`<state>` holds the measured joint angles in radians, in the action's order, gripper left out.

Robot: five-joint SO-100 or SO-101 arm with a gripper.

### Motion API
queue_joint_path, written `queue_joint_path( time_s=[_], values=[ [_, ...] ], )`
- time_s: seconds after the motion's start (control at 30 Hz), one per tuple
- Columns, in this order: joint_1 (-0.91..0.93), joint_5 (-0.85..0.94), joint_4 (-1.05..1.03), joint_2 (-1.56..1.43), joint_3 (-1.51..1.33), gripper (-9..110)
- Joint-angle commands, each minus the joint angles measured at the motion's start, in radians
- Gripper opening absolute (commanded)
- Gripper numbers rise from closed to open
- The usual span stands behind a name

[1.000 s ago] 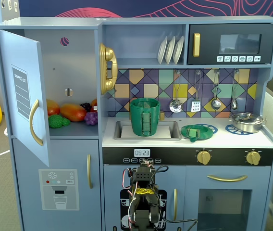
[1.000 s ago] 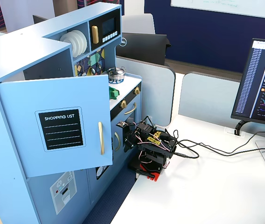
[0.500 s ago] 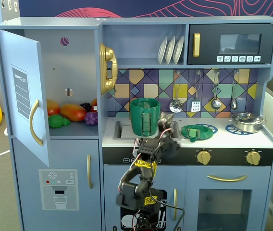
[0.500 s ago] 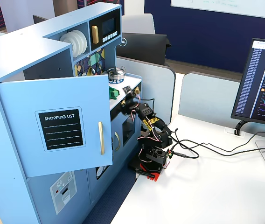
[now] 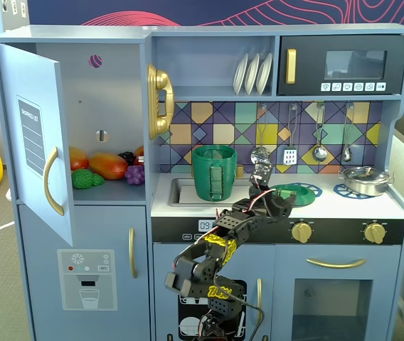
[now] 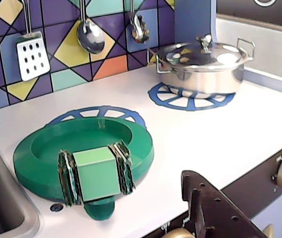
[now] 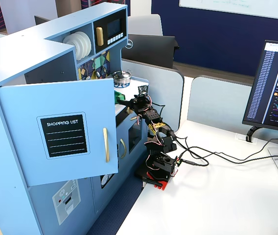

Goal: Pick up the lid from the counter and put it on the green recipient

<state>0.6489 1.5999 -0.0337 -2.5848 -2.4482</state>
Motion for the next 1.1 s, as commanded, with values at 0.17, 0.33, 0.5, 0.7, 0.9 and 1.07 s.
queue_joint_path(
  time_s=[0.17,0.33,0.5,0.7,0.9,1.07],
  values=[
    [-0.011,0.006,0.163,0.238,0.117,47],
    [-0.034,0.021,0.229,0.354,0.183,45],
    [-0.046,0.025,0.244,0.469,0.276,43],
    [-0.055,0.02,0.25,0.594,0.377,41],
    [-0.069,0.02,0.25,0.693,0.459,37],
    [-0.101,0.025,0.284,0.724,0.449,9]
  ],
)
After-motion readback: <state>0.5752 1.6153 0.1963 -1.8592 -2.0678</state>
